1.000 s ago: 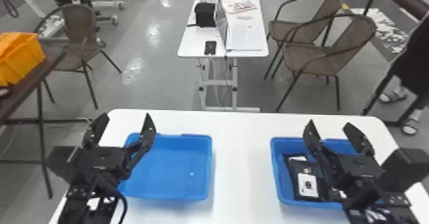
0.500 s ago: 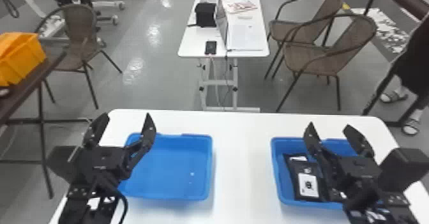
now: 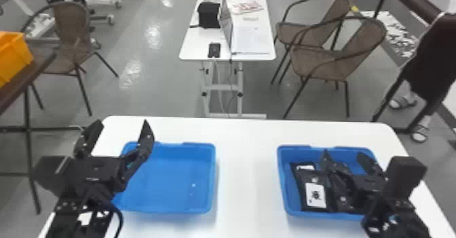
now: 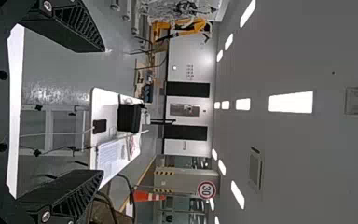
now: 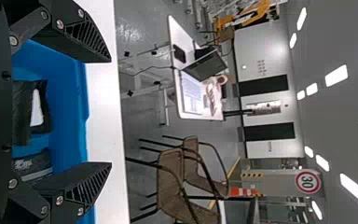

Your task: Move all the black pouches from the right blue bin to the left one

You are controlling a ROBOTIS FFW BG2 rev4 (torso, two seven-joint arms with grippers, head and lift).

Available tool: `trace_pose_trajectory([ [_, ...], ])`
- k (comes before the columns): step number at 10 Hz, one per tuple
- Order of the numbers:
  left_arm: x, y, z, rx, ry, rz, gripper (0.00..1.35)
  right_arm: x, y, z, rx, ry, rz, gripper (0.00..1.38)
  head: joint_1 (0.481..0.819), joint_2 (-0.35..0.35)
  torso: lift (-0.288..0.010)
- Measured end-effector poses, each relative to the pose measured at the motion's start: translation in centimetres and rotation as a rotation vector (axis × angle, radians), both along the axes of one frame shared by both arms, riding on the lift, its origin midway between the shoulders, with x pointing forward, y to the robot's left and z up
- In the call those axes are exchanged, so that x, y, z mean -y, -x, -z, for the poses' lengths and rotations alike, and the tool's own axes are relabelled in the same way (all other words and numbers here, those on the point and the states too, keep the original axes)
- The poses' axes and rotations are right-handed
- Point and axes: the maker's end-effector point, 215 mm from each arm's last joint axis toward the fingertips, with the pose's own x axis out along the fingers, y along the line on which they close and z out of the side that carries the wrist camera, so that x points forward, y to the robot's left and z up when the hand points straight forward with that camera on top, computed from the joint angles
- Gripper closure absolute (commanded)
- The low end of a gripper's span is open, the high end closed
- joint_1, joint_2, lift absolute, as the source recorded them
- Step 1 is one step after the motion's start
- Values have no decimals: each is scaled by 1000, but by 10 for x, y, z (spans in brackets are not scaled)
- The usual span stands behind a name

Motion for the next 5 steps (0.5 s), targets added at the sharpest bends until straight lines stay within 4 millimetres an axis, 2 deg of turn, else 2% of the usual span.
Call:
trace_pose_trajectory([
  [3,-1,1,2,-4,0,-2,96,39,-4,69,-164,0,13,246,695,-48,0],
  [5,-2,1,2,-6,-1,-3,96,55,-10,93,-223,10,19,246,695,-65,0],
])
